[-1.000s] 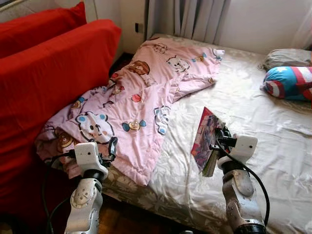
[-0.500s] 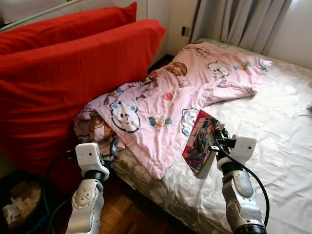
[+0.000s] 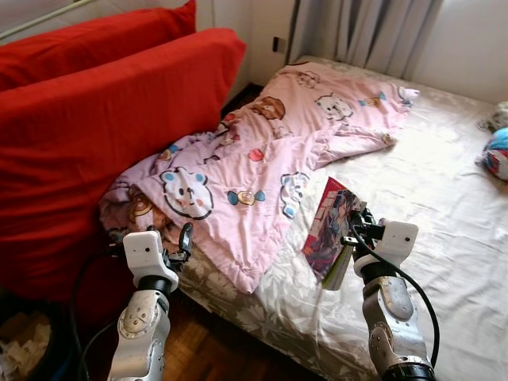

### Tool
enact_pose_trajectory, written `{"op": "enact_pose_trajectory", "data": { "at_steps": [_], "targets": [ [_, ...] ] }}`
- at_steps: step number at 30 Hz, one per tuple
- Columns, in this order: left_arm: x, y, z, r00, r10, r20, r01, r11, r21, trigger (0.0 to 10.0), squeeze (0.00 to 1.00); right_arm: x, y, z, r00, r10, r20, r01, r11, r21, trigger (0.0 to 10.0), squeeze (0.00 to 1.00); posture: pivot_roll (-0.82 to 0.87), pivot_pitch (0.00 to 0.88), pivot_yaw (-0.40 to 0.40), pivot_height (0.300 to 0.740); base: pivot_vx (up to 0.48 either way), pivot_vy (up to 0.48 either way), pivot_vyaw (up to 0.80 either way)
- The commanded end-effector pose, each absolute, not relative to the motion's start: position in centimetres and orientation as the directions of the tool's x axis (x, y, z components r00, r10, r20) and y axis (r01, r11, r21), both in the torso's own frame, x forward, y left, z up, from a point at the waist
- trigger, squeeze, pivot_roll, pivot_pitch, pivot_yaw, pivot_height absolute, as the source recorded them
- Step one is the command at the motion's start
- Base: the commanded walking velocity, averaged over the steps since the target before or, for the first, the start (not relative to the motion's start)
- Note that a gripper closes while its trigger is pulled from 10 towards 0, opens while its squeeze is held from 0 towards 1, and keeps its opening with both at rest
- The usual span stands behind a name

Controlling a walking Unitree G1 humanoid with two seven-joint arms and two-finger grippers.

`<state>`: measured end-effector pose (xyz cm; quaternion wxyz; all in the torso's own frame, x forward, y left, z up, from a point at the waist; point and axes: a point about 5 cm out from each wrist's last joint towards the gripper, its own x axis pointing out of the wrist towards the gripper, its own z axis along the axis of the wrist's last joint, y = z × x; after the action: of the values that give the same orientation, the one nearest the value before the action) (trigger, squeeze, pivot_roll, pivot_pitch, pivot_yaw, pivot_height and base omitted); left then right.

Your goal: Clean up the room

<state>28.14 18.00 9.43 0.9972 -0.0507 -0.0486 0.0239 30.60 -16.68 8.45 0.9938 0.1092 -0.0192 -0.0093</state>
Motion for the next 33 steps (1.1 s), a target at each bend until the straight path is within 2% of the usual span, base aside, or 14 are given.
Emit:
{"op": "enact_pose_trajectory", "data": {
  "at_steps": [1, 21, 26, 33],
  "targets": [
    [28.1, 18.0, 9.31, 0.995, 0.049, 0.088, -0.042, 0.996, -0.079, 10.0, 0.0, 30.82, -16.75, 8.89, 0.998, -0.021, 0.054, 0.009, 0.977, 0.215, 10.0, 0.0, -0.05, 0.113, -0.057, 0.74, 0.0, 0.0, -0.74],
    [28.1, 17.84, 9.19, 0.995, 0.043, 0.085, -0.037, 0.997, -0.074, 10.0, 0.0, 30.8, -16.92, 8.81, 0.998, -0.025, 0.05, 0.014, 0.978, 0.207, 10.0, 0.0, -0.05, 0.113, -0.057, 0.74, 0.0, 0.0, -0.73],
    [28.14, 17.83, 9.26, 0.995, 0.048, 0.09, -0.041, 0.996, -0.08, 10.0, 0.0, 30.83, -16.91, 8.83, 0.998, -0.026, 0.051, 0.015, 0.978, 0.209, 10.0, 0.0, -0.05, 0.112, -0.056, 0.74, 0.0, -0.48, -0.73],
    [28.19, 17.87, 9.21, 0.995, 0.047, 0.086, -0.039, 0.995, -0.091, 10.0, 0.0, 30.89, -16.9, 8.84, 0.998, -0.027, 0.051, 0.016, 0.977, 0.21, 10.0, 0.0, -0.05, 0.111, -0.056, 0.74, 0.0, 0.0, -0.73]
  ]
}}
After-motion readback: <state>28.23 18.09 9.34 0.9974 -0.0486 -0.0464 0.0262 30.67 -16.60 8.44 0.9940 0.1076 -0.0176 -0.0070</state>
